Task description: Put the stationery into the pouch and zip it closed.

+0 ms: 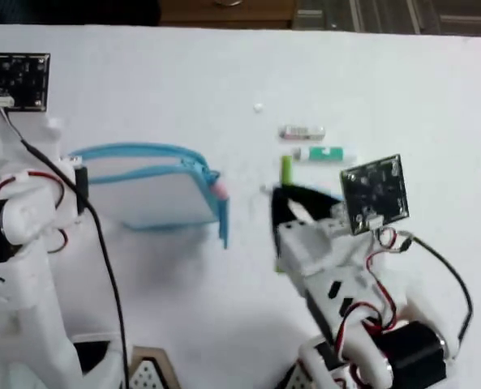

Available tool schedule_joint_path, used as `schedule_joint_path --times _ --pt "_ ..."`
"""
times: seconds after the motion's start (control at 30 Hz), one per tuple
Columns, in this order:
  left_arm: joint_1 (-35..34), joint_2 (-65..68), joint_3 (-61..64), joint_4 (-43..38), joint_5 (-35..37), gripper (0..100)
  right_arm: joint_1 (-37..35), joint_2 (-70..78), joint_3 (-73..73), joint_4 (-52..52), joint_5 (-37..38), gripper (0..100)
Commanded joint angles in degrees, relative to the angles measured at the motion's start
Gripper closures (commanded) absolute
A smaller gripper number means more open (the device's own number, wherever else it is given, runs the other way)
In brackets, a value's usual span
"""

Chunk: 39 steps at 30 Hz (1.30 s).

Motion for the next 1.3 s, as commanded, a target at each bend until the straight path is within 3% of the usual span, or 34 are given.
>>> schedule_joint_path --times 0.0,0.1,0.27,0.6,0.77,0.9,1.03,1.27 --pt "1.5 4.3 4.0 0.4 -0.3 98 1.1 -0.3 -0.3 -18.2 -0.8 98.1" --pt "1.3 4.3 4.0 0.6 -0.4 98 2.7 0.5 -1.2 -30.1 -1.1 98.1" --pt "1.4 4.3 4.0 0.5 -0.4 98 2.7 3.9 -8.0 -38.5 -3.0 98.1" --pt "1.4 4.3 4.0 0.4 -0.4 98 2.2 20.7 -27.4 -39.1 -3.2 98.1" --pt "1.4 4.3 4.0 0.4 -0.4 98 -8.0 28.8 -33.8 -34.2 -3.2 98.1" --pt "1.4 4.3 4.0 0.4 -0.4 98 -14.1 32.4 -33.3 -32.8 -3.9 98.1" --pt "1.4 4.3 4.0 0.4 -0.4 98 -15.4 35.7 -31.0 -36.1 -9.3 98.1" --pt "1.4 4.3 4.0 0.4 -0.3 98 -16.6 37.2 -20.0 -40.0 -9.1 98.1"
